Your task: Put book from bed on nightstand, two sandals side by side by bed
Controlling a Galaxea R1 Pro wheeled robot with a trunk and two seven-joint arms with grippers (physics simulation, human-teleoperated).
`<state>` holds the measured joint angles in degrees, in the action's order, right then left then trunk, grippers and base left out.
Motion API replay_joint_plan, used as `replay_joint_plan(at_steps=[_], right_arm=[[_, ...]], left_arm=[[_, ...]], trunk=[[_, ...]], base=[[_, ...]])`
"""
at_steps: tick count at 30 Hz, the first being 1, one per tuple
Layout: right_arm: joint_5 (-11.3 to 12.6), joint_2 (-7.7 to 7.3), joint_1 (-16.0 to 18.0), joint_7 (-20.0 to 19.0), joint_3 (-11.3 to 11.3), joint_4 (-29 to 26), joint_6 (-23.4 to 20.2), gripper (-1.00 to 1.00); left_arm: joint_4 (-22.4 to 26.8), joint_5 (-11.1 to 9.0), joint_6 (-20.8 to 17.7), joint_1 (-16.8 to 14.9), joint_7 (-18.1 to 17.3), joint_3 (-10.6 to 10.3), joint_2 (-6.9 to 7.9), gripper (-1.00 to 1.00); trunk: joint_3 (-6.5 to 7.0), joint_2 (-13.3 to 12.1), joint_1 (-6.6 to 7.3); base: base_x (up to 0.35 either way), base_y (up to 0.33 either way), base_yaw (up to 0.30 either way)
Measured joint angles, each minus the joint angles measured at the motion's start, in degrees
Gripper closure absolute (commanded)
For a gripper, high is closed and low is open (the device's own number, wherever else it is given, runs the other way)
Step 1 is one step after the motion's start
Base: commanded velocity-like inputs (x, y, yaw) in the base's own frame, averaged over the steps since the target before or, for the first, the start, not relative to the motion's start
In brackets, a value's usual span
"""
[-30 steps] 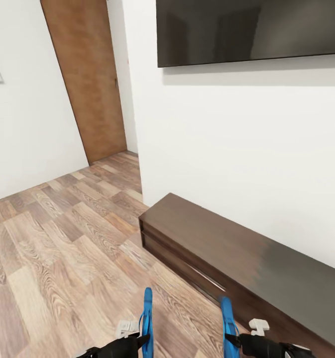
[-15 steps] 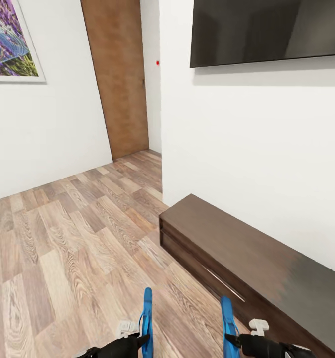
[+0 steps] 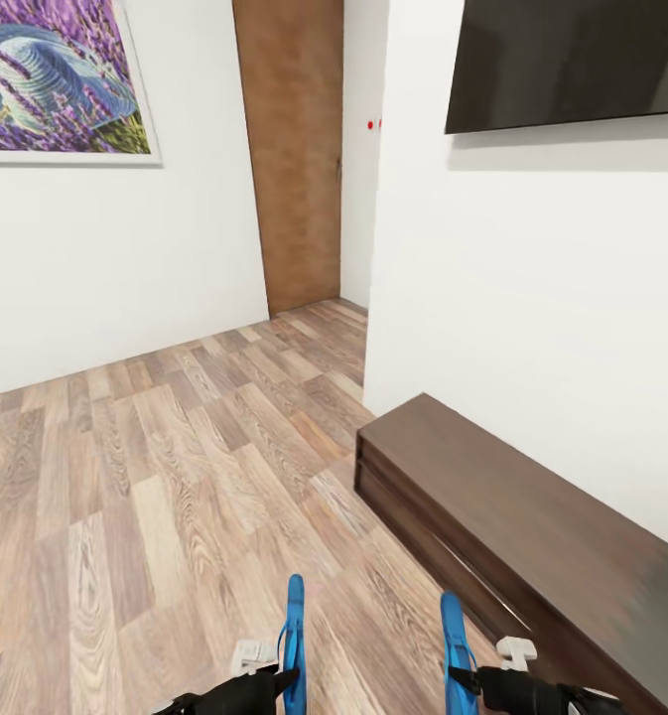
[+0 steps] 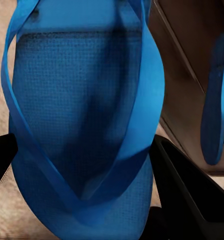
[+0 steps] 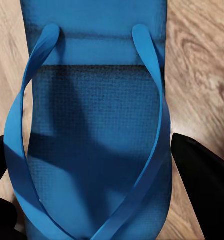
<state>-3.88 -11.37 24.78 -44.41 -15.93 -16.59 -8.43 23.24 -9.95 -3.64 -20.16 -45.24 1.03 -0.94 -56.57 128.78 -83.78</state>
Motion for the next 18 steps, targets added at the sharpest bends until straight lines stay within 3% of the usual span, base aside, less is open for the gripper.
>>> replay_joint_plan(at_steps=[12, 18], right_arm=[[0.0, 0.00, 0.0, 0.0, 0.0, 0.0, 0.0, 1.00], [0.0, 0.01, 0.0, 0.0, 0.0, 0.0, 0.0, 1.00]], left_arm=[[0.0, 0.0, -0.1, 0.0, 0.0, 0.0, -0.09, 1.00], [0.0, 0.0, 0.0, 0.0, 0.0, -0.1, -0.10, 1.00]], trunk=[[1.97, -4.4, 2.41], [1.97, -4.4, 2.42]], base=[[0.000, 0.000, 0.292], [0.000, 0.000, 0.292]])
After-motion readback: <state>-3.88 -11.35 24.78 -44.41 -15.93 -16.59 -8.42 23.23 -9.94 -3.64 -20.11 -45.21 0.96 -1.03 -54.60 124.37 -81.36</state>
